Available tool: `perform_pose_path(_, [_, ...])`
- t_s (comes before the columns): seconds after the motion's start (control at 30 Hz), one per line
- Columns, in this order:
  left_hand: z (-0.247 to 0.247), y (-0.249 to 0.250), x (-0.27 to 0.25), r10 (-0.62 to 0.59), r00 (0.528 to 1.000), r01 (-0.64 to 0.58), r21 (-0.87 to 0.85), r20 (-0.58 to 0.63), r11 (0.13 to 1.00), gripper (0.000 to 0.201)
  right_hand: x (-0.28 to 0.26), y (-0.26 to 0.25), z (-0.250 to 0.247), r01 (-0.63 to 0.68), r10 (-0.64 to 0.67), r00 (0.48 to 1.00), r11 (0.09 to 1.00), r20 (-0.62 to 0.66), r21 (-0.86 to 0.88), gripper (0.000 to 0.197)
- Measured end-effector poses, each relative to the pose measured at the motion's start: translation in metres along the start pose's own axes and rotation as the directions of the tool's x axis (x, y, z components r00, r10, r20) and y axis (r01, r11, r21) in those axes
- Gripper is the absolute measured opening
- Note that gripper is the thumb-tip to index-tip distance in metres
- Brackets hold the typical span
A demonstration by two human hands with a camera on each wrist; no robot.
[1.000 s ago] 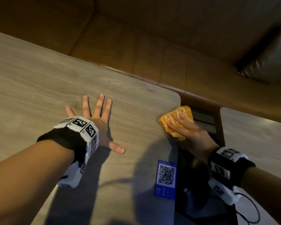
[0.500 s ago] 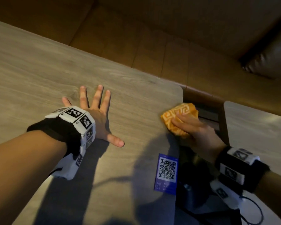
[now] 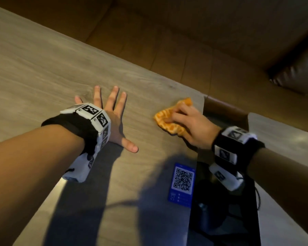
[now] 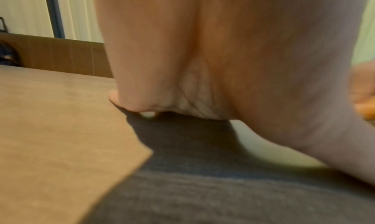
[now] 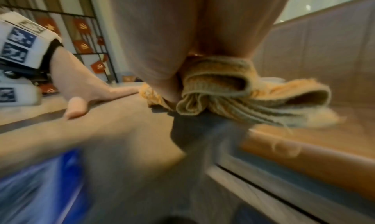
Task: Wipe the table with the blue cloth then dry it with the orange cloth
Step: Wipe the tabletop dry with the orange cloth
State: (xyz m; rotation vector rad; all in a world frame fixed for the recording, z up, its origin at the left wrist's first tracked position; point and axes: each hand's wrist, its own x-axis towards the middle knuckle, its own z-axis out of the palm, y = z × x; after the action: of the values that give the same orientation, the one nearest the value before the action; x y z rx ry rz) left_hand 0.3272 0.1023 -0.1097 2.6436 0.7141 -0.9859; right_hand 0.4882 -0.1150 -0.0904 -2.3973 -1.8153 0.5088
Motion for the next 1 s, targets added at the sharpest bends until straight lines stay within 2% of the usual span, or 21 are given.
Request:
perform_pose_path(0.07, [0.001, -0.001, 0.001, 0.006, 1.0, -0.006, -0.003, -0.023, 1.0, 0.172, -0.052, 0.008, 0.004, -0.069, 0.067, 0.997, 0.996, 0.045, 0.048, 0.034])
perform_pose_path(0.13, [0.001, -0.002, 0.002, 0.0, 1.0, 0.0, -0.009, -0.02, 1.0, 0.173, -0.088, 0.011, 0.004, -0.134, 0.121, 0.982, 0.987, 0.146, 0.083, 0.047])
perform_pose_path(0.2, [0.003, -0.002, 0.002, -0.003, 1.0, 0.003, -0.002, -0.028, 1.0, 0.174, -0.104, 0.015, -0.011, -0.133, 0.115, 0.97, 0.988, 0.212, 0.074, 0.055])
perform_pose_path(0.23, [0.005, -0.002, 0.001, -0.004, 0.999, 0.005, 0.005, -0.038, 1.0, 0.173, -0.098, 0.015, -0.022, -0.136, 0.121, 0.978, 0.988, 0.172, 0.079, 0.052])
perform_pose_path(0.3, [0.004, -0.002, -0.006, -0.013, 0.998, 0.012, -0.015, -0.054, 1.0, 0.169, -0.059, 0.014, -0.04, -0.095, 0.102, 0.993, 0.99, -0.064, 0.105, 0.044])
perform_pose_path(0.33, [0.003, -0.002, -0.011, -0.018, 0.998, 0.015, -0.039, -0.061, 0.999, 0.167, -0.029, 0.009, -0.044, -0.069, 0.081, 0.986, 0.994, -0.145, 0.082, 0.046])
perform_pose_path(0.37, [0.002, -0.001, -0.016, -0.024, 0.997, 0.019, -0.063, -0.073, 0.998, 0.165, 0.004, 0.003, -0.045, -0.049, 0.057, 0.984, 0.998, -0.17, 0.05, 0.051])
perform_pose_path(0.4, [0.005, -0.001, -0.021, -0.037, 0.996, 0.03, -0.081, -0.087, 0.996, 0.161, 0.038, -0.004, -0.041, -0.019, 0.021, 0.989, 1.0, -0.146, 0.014, 0.054])
perform_pose_path(0.47, [0.021, 0.0, -0.038, -0.095, 0.987, 0.078, -0.134, -0.127, 0.988, 0.151, 0.092, -0.026, -0.024, 0.052, -0.052, 0.999, 0.995, 0.005, -0.088, 0.052])
perform_pose_path(0.53, [0.043, 0.004, -0.066, -0.132, 0.979, 0.103, -0.18, -0.157, 0.978, 0.14, 0.105, -0.04, -0.008, 0.121, -0.113, 0.992, 0.983, 0.063, -0.14, 0.045])
perform_pose_path(0.6, [0.065, 0.004, -0.099, -0.152, 0.974, 0.116, -0.206, -0.168, 0.972, 0.138, 0.075, -0.037, 0.005, 0.228, -0.227, 0.974, 0.971, 0.024, -0.075, 0.036])
perform_pose_path(0.67, [0.081, 0.001, -0.131, -0.204, 0.966, 0.165, -0.23, -0.161, 0.959, 0.139, 0.024, -0.02, 0.01, 0.252, -0.252, 0.968, 0.968, -0.01, -0.021, 0.036])
perform_pose_path(0.73, [0.097, 0.002, -0.159, -0.264, 0.958, 0.228, -0.261, -0.109, 0.938, 0.142, -0.034, -0.004, 0.014, 0.224, -0.224, 0.974, 0.975, 0.015, -0.001, 0.038])
perform_pose_path(0.8, [0.111, 0.006, -0.177, -0.295, 0.954, 0.269, -0.296, -0.046, 0.917, 0.148, -0.081, 0.008, 0.015, 0.186, -0.19, 0.976, 0.981, 0.106, 0.049, 0.04])
perform_pose_path(0.9, [0.127, 0.017, -0.196, -0.292, 0.954, 0.295, -0.376, 0.066, 0.879, 0.151, -0.116, 0.021, 0.006, 0.058, -0.079, 0.975, 0.993, 0.208, 0.106, 0.04])
perform_pose_path(0.93, [0.134, 0.021, -0.2, -0.284, 0.954, 0.3, -0.376, 0.099, 0.877, 0.151, -0.117, 0.022, -0.001, 0.059, -0.081, 0.982, 0.99, 0.174, 0.126, 0.039])
perform_pose_path(1.0, [0.148, 0.03, -0.202, -0.28, 0.95, 0.311, -0.328, 0.141, 0.892, 0.148, -0.098, 0.013, -0.022, 0.142, -0.132, 0.989, 0.976, -0.071, 0.163, 0.036])
